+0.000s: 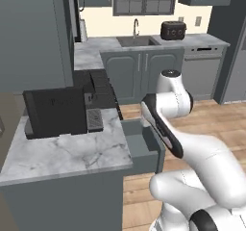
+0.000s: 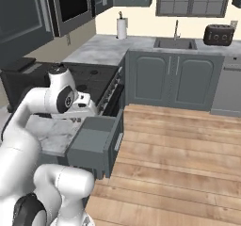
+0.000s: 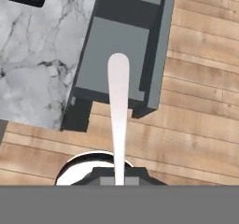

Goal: Pick up the metallic utensils from the counter and place them in the open drawer. Make sure not to pick up any wooden utensils.

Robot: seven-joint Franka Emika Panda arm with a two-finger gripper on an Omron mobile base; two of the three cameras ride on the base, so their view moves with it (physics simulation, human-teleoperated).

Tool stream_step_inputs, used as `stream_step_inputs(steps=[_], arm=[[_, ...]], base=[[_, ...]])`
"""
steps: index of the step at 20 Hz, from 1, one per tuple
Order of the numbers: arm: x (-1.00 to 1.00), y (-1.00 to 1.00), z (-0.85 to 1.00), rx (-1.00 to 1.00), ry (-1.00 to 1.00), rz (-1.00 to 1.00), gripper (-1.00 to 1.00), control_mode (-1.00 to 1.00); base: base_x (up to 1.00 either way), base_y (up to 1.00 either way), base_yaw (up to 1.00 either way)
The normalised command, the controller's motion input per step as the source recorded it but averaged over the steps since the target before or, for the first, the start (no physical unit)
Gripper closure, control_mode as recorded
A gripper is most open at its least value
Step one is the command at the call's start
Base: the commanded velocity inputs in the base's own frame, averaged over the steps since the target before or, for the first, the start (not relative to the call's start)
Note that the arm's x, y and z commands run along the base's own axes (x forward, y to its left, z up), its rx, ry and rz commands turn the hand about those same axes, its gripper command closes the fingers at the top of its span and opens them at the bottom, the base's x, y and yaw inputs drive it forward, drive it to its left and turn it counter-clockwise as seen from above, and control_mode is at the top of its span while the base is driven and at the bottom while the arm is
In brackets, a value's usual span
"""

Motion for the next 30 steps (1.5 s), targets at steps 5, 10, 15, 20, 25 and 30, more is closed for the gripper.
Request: stream_step_inputs(steps=[5, 10, 15, 20, 25, 30], arm=[[0.98, 0.0, -0.62, 0.1, -0.06, -0.04, 1.0, -1.0], [1.0, 0.0, -0.25, 0.06, -0.08, -0.07, 1.0, -1.0], [0.92, 0.0, -0.11, 0.0, 0.0, -0.03, 1.0, -1.0], [0.21, -0.04, -0.16, 0.0, 0.0, 0.0, 1.0, -1.0], [0.0, -0.09, -0.34, 0.0, 0.0, 0.0, 1.0, -1.0], [0.0, -0.02, -0.45, 0.0, -0.01, 0.0, 1.0, -1.0]], base=[[0.0, 0.0, 0.0], [0.0, 0.0, 0.0], [0.0, 0.0, 0.0], [0.0, 0.0, 0.0], [0.0, 0.0, 0.0], [0.0, 0.0, 0.0]])
